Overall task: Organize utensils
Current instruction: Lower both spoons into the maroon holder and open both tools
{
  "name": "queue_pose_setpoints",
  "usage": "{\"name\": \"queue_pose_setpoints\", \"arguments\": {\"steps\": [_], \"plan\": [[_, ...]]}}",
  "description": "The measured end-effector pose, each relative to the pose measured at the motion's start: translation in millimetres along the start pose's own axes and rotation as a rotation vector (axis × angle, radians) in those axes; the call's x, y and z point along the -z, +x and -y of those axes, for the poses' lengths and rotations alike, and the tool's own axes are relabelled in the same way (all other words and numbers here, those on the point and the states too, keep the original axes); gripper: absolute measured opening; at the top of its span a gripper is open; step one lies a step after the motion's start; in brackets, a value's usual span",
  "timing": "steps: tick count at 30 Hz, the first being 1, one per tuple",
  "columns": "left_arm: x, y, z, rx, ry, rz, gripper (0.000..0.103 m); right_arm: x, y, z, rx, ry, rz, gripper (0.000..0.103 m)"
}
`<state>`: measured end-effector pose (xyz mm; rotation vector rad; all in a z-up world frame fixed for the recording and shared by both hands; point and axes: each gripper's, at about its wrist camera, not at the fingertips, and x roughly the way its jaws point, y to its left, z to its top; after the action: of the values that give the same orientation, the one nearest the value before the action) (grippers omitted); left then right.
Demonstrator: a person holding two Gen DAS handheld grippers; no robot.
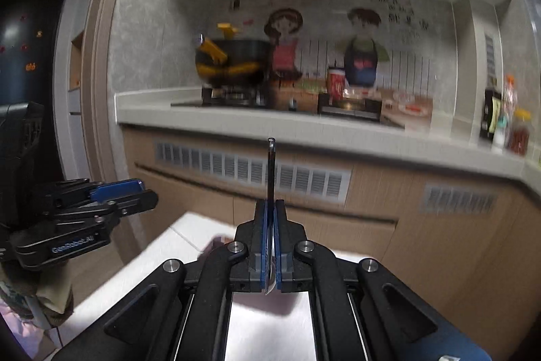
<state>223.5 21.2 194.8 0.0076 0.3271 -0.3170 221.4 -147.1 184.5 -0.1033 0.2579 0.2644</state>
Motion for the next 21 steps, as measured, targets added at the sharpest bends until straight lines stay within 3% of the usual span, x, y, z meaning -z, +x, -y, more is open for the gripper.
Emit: {"name": "queue_pose_setpoints", "arguments": {"steps": [8, 21], "plan": [[-15.9, 44.9, -11.9, 0.015, 0.004, -0.035, 0.029, -21.0, 42.0, 1.8, 0.022, -0.023, -0.005, 0.004], [33.7, 115.1, -34.0, 0.049, -0.071, -0.210, 0.029, 23.6, 133.6, 10.9, -0.005, 0.025, -0.170, 0.003]]}}
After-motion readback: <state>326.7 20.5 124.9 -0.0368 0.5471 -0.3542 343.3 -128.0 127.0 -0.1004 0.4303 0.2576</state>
